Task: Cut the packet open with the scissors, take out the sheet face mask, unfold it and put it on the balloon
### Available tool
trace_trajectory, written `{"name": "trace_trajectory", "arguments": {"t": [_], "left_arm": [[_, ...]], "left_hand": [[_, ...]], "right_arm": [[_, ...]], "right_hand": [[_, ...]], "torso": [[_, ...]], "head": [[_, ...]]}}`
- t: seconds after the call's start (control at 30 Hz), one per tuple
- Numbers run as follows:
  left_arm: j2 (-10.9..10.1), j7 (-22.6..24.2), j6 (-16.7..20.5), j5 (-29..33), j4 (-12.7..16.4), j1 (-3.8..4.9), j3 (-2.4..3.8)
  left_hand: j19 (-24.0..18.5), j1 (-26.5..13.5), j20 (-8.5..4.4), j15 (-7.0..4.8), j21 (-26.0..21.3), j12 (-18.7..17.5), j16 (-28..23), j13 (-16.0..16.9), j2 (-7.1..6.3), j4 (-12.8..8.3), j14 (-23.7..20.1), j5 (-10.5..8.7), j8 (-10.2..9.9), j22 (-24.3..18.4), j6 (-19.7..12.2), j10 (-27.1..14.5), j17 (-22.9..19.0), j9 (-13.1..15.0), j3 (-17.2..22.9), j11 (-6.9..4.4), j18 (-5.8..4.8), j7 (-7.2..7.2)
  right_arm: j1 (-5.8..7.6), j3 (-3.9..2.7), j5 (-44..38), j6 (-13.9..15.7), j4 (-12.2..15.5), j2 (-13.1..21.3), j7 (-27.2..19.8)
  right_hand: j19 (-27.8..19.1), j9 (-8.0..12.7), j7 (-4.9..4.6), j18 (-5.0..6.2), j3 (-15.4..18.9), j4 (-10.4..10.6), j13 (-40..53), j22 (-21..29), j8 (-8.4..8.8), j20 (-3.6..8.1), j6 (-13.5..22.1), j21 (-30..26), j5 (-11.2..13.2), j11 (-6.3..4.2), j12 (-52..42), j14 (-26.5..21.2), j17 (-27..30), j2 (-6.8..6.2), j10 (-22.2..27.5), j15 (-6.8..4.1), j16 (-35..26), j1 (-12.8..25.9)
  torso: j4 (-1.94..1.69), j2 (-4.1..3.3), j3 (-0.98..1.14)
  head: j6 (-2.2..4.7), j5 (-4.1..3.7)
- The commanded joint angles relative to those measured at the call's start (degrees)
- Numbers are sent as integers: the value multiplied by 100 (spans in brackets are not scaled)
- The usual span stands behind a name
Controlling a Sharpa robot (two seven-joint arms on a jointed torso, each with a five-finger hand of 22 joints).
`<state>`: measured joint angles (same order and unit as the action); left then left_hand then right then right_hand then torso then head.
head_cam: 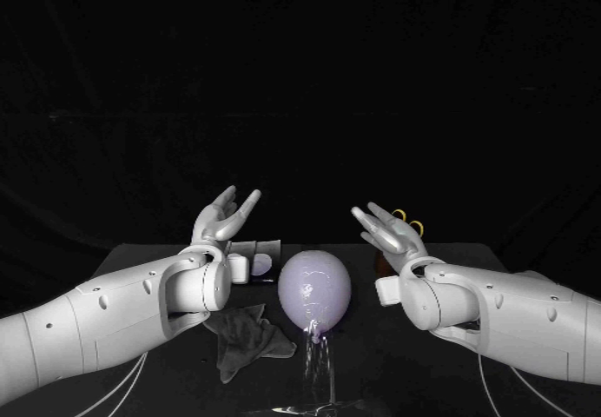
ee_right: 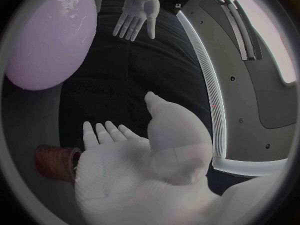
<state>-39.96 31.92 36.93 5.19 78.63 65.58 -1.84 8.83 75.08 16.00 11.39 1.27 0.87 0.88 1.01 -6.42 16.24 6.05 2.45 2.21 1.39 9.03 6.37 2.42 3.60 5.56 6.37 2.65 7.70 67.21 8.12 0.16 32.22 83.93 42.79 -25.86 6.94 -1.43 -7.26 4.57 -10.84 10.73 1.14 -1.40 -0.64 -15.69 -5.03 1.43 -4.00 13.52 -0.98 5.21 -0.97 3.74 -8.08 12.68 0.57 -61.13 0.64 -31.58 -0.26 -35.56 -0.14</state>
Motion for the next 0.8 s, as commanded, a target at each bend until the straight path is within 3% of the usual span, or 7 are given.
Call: {"name": "trace_trajectory", "arguments": {"t": [0.03, 0.2, 0.23, 0.27, 0.6, 0.8], "left_arm": [[14, 259, -352, 181, -3, 11, 2], [14, 259, -352, 181, -3, 11, 2], [14, 259, -352, 181, -3, 11, 2], [-217, 290, -365, 184, 169, 19, 0], [-368, 300, -381, 195, 303, 29, -2], [-441, 328, -396, 240, 372, 30, -4]], "left_hand": [[31, 313, 100, 71, 25, 24, 31, 13, -29, 83, 23, 37, 27, 13, 83, 30, 13, 19, 19, 64, 68, 165], [9, 312, 99, 70, 22, 26, 33, 15, -28, 83, 32, 37, 31, 9, 97, 40, 16, 24, 20, 70, 68, 172], [2, 312, 99, 71, 20, 27, 33, 15, -28, 83, 33, 37, 32, 8, 99, 41, 17, 25, 19, 72, 68, 174], [-2, 312, 98, 72, 20, 27, 34, 15, -28, 83, 34, 37, 33, 8, 101, 43, 17, 26, 19, 73, 68, 175], [-8, 319, 95, 87, 21, 37, 45, 23, 4, 81, 69, 36, 51, 9, 147, 93, 30, 44, 35, 105, 74, 209], [110, 358, 98, 181, 62, 45, 83, 31, 48, 77, 200, 34, 71, 35, 189, 159, 77, 63, 78, 145, 77, 248]], "right_arm": [[92, 79, -180, -1050, -90, -36, 217], [171, 167, -202, -1276, -157, -59, 269], [173, 169, -202, -1282, -159, -59, 271], [215, 171, -589, -966, -109, 73, 59], [283, 170, -699, -814, -109, 174, -60], [302, 169, -762, -769, -100, 210, -108]], "right_hand": [[29, -32, -928, 123, -58, 7, 28, -17, -68, -106, -156, 35, -79, 99, -46, 99, -28, 40, -139, 99, 62, -351], [75, -55, -945, 157, -51, -18, 38, -31, -95, -107, -240, 60, -127, 111, -57, 187, -45, 57, -240, 111, 81, -421], [80, -57, -945, 160, -51, -22, 38, -32, -98, -107, -250, 63, -138, 112, -58, 196, -47, 60, -251, 111, 83, -432], [80, -61, -946, 162, -50, -27, 39, -33, -102, -107, -264, 65, -148, 112, -58, 200, -48, 60, -261, 112, 83, -441], [91, -78, -950, 175, -51, -74, 43, -39, -121, -108, -326, 79, -249, 115, -61, 253, -57, 63, -328, 116, 90, -518], [117, -83, -956, 177, -62, -118, 47, -48, -127, -110, -346, 97, -313, 132, -64, 302, -65, 70, -376, 139, 98, -577]], "torso": [[1, -1, -1], [1, -1, -1], [1, -1, -1], [13, -28, -8], [20, -34, -2], [11, -29, 0]], "head": [[1, 0], [1, 0], [1, 0], [-86, -62], [-115, -87], [-145, -106]]}}
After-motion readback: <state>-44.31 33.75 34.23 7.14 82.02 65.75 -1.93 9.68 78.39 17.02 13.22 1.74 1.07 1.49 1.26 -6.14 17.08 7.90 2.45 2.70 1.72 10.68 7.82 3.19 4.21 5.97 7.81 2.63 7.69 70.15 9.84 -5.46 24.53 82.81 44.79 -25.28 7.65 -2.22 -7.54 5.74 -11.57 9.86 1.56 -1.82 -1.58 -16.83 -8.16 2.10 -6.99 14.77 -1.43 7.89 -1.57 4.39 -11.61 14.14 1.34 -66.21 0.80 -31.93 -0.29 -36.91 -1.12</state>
